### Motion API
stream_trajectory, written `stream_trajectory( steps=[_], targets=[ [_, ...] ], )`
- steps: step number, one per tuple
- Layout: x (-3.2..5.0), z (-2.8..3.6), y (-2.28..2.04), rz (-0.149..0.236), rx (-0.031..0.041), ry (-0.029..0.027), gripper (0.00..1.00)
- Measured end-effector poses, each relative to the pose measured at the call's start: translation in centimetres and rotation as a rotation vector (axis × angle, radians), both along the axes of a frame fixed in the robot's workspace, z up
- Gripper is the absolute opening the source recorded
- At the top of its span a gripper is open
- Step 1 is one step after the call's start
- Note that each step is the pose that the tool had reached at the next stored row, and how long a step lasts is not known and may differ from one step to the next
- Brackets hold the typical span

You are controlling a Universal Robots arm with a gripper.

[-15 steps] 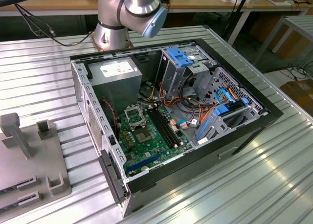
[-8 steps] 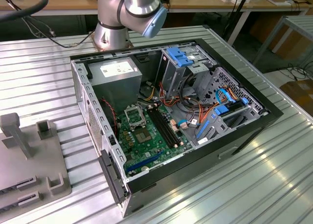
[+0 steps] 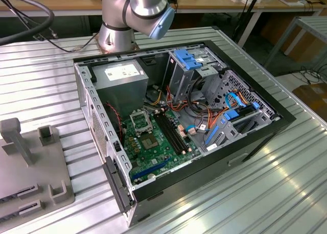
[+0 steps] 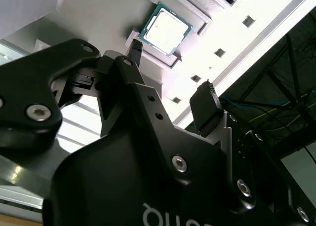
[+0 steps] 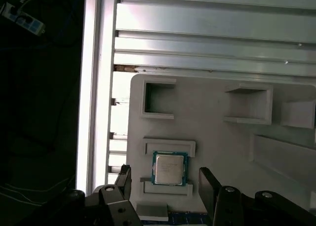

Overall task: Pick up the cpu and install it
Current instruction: 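Pick up the cpu and move it towards the insertion slot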

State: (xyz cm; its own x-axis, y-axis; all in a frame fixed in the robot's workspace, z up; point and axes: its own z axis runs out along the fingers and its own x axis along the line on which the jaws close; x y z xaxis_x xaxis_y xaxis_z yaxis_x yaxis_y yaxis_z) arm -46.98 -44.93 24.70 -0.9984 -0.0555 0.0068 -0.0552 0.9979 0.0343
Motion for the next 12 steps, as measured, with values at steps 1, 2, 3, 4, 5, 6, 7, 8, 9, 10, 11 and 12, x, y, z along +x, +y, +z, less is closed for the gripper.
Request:
stream_trajectory(
  steps=[1, 2, 3, 4, 5, 6, 7, 8, 9, 10, 11, 12],
  targets=[
    [0.02, -0.20, -0.01, 0.000, 0.0000, 0.0000, 0.66],
    [0.03, -0.37, -0.02, 0.000, 0.0001, 0.0000, 0.66],
    [0.06, -0.53, -0.03, 0.000, 0.0000, 0.0000, 0.66],
    [0.08, -0.67, -0.04, 0.000, 0.0000, 0.0000, 0.66],
    [0.10, -0.83, -0.04, 0.000, 0.0000, 0.0000, 0.66],
    [0.11, -0.96, -0.04, 0.000, 0.0001, 0.0000, 0.66],
    [0.13, -1.14, -0.05, 0.000, 0.0000, 0.0000, 0.66],
    [0.15, -1.26, -0.06, 0.000, -0.0001, -0.0001, 0.66],
    [0.16, -1.44, -0.06, 0.000, -0.0002, -0.0001, 0.66],
    [0.18, -1.55, -0.06, 0.000, -0.0003, -0.0001, 0.66],
    [0.21, -1.63, -0.06, 0.000, -0.0006, 0.0000, 0.66],
    [0.22, -1.66, -0.06, 0.000, -0.0009, 0.0001, 0.66]
  ],
)
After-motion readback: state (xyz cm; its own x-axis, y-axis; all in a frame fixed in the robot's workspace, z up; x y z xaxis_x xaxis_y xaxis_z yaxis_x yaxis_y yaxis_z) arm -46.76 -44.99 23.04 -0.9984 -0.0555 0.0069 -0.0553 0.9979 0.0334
